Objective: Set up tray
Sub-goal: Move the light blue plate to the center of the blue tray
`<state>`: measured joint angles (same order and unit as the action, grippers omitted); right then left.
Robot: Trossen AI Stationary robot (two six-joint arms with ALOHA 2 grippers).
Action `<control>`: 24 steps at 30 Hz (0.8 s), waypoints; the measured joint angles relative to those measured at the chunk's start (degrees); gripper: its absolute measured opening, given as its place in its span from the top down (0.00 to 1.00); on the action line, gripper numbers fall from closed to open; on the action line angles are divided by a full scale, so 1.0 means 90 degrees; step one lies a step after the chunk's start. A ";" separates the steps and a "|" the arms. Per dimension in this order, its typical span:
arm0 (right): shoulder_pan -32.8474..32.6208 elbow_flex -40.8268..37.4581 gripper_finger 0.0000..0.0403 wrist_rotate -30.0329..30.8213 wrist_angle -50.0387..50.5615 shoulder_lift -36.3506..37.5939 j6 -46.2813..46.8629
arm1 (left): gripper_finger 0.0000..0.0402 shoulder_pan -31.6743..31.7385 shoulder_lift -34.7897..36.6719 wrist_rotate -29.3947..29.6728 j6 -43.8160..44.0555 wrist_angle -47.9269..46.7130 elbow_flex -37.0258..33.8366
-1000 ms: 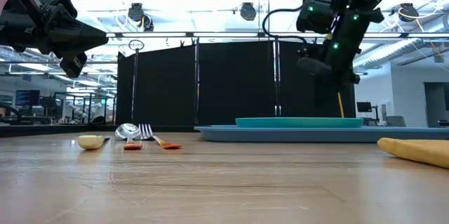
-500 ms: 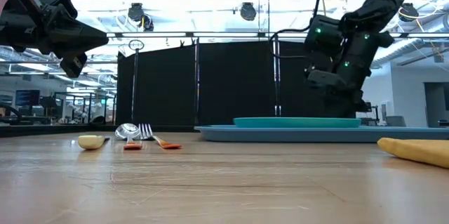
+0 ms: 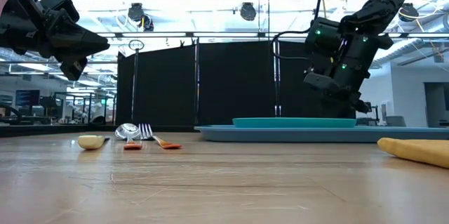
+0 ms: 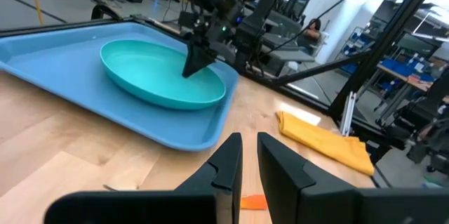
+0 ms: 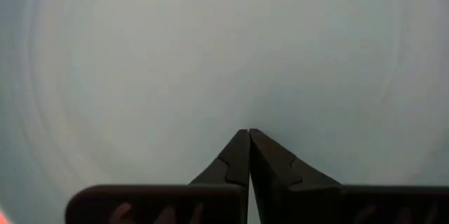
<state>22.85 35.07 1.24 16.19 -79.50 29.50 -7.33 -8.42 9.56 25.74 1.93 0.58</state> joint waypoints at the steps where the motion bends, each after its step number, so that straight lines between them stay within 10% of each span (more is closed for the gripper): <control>1: 0.0025 0.0000 1.00 0.0028 0.0032 0.0000 0.0000 | 0.88 0.0001 0.0002 0.0000 0.0000 0.0000 0.0000; 24: 0.0095 0.0000 1.00 0.0716 0.0372 0.0002 0.0143 | 0.88 0.0001 0.0007 0.0002 0.0007 0.0015 0.0000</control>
<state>23.70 35.07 7.68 19.54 -79.48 30.79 -7.32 -8.36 9.58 25.80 2.07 0.58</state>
